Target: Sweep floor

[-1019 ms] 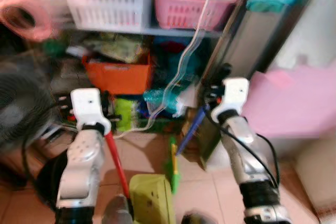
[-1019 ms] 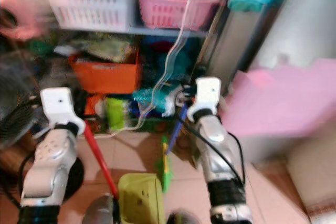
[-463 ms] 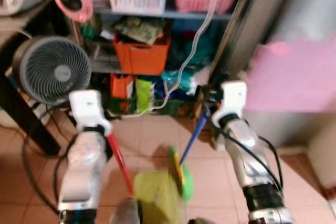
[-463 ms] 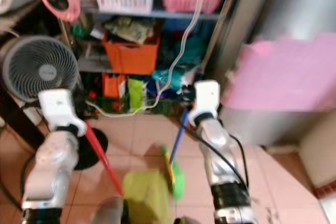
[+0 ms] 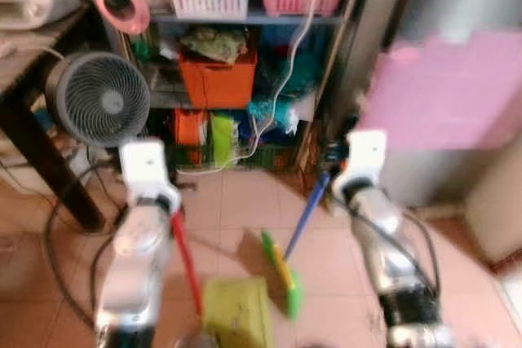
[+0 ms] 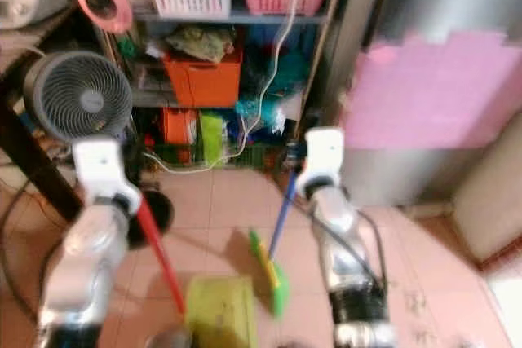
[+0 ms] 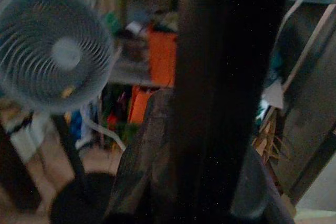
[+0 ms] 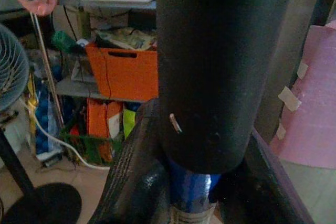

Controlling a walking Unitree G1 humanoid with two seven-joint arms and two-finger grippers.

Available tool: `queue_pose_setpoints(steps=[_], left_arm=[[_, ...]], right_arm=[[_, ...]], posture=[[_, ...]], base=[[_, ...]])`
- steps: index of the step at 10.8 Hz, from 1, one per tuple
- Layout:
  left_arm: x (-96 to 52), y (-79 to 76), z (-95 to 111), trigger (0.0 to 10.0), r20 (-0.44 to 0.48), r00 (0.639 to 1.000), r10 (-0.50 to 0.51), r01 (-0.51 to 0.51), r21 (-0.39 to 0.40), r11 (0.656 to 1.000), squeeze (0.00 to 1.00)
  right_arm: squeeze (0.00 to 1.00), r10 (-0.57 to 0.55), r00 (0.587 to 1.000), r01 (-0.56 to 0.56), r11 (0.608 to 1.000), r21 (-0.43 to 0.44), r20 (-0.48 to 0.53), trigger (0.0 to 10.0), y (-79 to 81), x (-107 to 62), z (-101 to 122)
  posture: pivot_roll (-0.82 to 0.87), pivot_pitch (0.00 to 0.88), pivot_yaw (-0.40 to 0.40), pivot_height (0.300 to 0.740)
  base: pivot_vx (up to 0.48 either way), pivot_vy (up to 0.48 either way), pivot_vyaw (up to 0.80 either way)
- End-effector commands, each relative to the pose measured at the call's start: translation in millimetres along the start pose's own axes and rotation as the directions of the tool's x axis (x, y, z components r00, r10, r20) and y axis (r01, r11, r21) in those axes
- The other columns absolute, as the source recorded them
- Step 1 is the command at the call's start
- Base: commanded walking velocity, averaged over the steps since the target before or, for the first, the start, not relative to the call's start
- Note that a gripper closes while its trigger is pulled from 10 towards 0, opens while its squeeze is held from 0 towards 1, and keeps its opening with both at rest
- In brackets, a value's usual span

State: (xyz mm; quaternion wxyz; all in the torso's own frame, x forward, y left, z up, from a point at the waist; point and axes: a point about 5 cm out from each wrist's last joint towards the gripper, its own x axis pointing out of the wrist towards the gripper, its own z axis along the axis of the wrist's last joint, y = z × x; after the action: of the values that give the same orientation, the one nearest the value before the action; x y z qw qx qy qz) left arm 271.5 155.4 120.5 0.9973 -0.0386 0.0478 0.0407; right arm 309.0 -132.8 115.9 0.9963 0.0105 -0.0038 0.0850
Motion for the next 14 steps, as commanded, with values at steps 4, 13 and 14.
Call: queue_pose_setpoints(steps=[4, 13, 14], left_arm=[[-0.9, -6.6, 8.2, 10.0, 0.059, 0.998, -0.034, 0.040, -0.098, 0.994, 0.00], [5.0, -10.6, 0.9, 10.0, 0.032, 0.997, -0.067, 0.070, -0.079, 0.994, 0.00], [9.7, -10.2, 5.4, 10.0, 0.048, 0.994, -0.096, 0.097, -0.019, 0.995, 0.00]], right_arm=[[0.00, 0.005, 0.998, -0.004, 1.000, -0.017, 0.057, 10.0, 3.1, 6.2, 15.0], [0.00, -0.028, 0.996, 0.032, 0.998, -0.049, 0.084, 10.0, -0.9, 8.0, 16.1], [0.00, -0.066, 0.993, 0.072, 0.995, -0.064, 0.102, 10.0, -5.6, 8.6, 19.9]], posture=[[0.03, 0.000, -0.056, 0.740], [0.00, 0.000, -0.002, 0.740], [-0.01, 0.000, 0.012, 0.740]], base=[[0.000, 0.000, -0.13], [0.000, 0.469, -0.80], [0.000, 0.480, -0.80]])
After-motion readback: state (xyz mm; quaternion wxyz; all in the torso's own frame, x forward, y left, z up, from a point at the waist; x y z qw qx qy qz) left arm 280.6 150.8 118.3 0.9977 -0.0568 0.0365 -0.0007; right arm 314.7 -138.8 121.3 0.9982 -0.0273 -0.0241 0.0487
